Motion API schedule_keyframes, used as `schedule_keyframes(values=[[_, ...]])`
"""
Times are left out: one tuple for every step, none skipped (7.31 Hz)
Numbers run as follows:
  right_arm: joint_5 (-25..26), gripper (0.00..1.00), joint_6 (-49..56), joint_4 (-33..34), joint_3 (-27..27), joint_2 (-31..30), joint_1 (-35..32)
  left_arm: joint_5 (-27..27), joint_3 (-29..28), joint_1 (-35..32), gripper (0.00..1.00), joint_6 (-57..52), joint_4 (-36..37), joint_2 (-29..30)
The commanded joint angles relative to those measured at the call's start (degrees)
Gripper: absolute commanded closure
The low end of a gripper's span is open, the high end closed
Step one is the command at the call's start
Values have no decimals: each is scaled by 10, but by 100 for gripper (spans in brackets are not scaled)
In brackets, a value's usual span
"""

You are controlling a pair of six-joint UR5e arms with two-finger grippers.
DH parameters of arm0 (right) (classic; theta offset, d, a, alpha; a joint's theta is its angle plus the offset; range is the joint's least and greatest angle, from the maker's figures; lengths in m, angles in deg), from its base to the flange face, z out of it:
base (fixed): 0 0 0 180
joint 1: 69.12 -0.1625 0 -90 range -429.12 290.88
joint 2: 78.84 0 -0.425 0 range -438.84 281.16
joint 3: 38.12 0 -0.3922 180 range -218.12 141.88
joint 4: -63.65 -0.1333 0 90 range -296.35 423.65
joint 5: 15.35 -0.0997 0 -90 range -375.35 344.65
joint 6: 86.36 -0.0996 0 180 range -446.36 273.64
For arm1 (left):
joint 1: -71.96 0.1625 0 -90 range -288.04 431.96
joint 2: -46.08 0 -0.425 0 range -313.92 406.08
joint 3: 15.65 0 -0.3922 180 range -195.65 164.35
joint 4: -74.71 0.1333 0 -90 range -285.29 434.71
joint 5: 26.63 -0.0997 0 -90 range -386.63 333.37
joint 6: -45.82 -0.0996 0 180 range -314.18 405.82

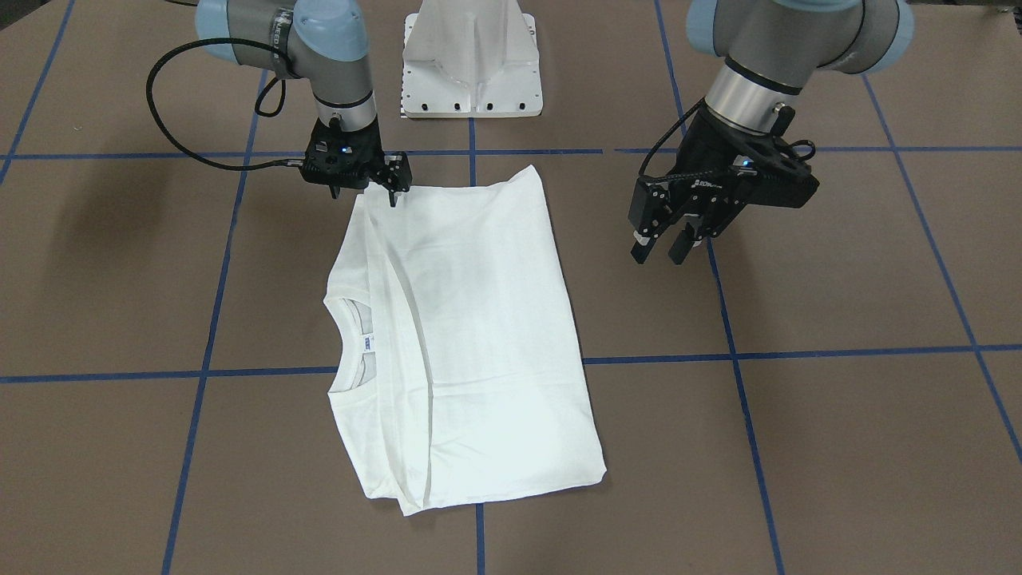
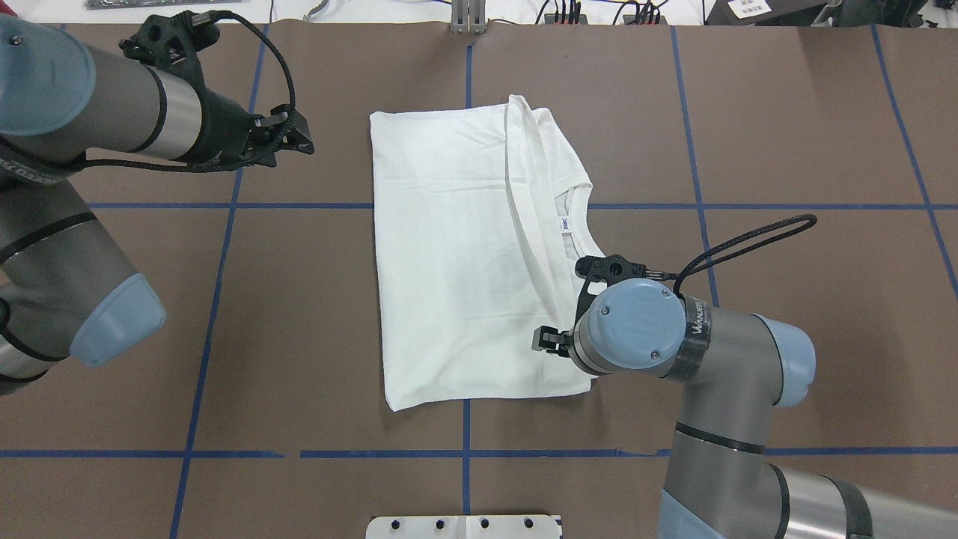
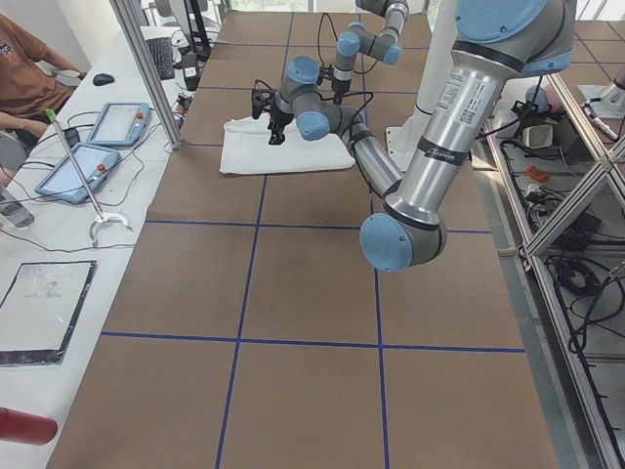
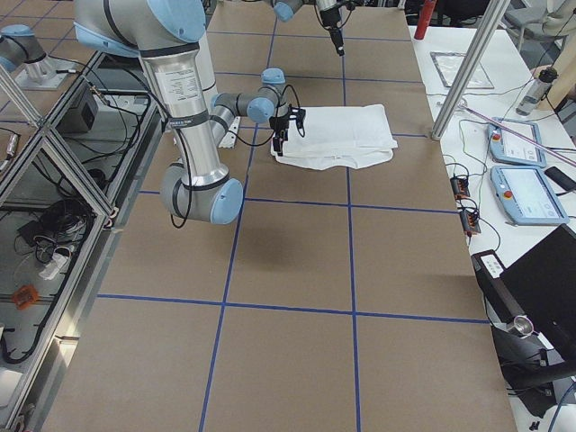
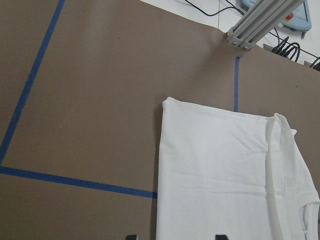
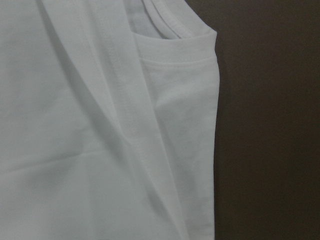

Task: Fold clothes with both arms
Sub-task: 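Move the right gripper to the shirt corner nearest the robot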

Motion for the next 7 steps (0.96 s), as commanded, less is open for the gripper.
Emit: schedule_keyframes(values=[[26,0,-179,-59,-12,-13,13,0,2,0,39,0,0,0],[33,0,-237,-59,-11,-19,15,-1,2,0,39,0,-1,0],[45,0,-278,-59,-7,-23,17,-1,5,0,39,0,0,1],[46,0,-311,-59,-5,-25,19,-1,6,0,39,0,0,1],[50,0,-344,-59,-5,-30,22,-1,7,0,39,0,0,1],[63,0,-366,-59,-6,-33,30,-2,10,0,39,0,0,0],[65,2,-367,-59,-8,-35,34,-2,10,0,39,0,0,0]])
